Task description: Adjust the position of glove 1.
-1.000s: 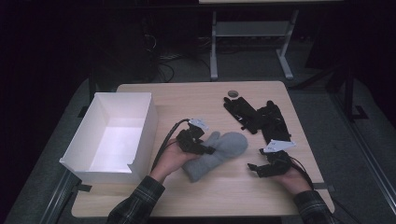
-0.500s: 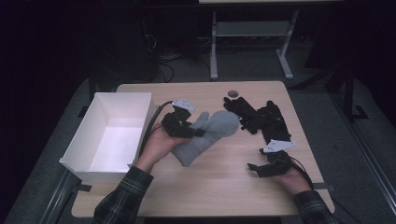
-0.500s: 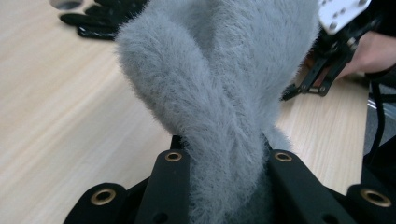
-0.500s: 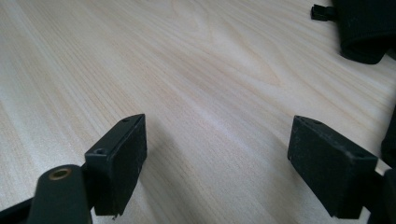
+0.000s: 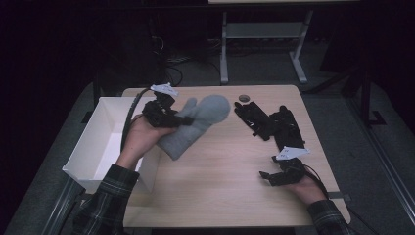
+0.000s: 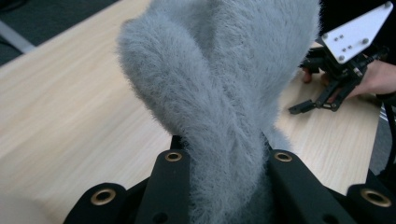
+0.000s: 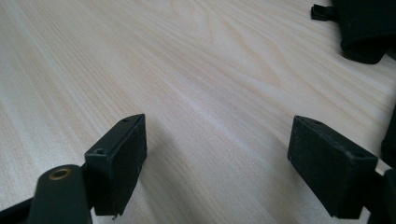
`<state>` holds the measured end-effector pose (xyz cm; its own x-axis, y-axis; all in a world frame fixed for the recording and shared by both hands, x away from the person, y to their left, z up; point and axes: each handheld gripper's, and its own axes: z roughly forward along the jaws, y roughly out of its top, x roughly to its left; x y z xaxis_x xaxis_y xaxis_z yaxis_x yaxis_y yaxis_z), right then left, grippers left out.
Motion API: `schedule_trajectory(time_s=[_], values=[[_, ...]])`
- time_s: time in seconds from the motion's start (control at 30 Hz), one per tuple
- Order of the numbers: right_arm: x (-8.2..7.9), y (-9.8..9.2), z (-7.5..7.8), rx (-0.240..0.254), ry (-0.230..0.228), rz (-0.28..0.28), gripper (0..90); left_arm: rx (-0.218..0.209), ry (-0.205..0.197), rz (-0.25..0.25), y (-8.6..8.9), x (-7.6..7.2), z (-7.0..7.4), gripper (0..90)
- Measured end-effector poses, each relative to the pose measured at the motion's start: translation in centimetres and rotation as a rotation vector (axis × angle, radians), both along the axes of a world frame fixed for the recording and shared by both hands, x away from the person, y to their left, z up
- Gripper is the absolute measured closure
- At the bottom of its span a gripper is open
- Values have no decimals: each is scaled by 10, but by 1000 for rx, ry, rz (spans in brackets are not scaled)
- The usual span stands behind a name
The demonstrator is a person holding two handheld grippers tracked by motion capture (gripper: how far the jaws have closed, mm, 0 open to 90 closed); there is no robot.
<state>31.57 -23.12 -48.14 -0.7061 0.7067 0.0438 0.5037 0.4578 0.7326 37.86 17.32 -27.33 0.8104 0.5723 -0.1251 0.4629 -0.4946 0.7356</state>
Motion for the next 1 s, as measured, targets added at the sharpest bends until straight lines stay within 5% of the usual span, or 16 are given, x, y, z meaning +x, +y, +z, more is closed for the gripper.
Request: schedule_trajectory(time_s=[0.27, 0.47, 0.73, 1.0], values=[[0, 0, 0, -2, -4, -2, 196, -2, -39, 88, 43, -3, 24, 771], [0, 0, 0, -2, -4, -2, 196, -13, -44, 166, 77, -6, 30, 772], [0, 0, 0, -2, -3, -5, 196, -20, -34, 268, 123, -11, 25, 772], [0, 0, 0, -2, -4, -5, 196, -11, 1, 342, 151, -15, 3, 771]])
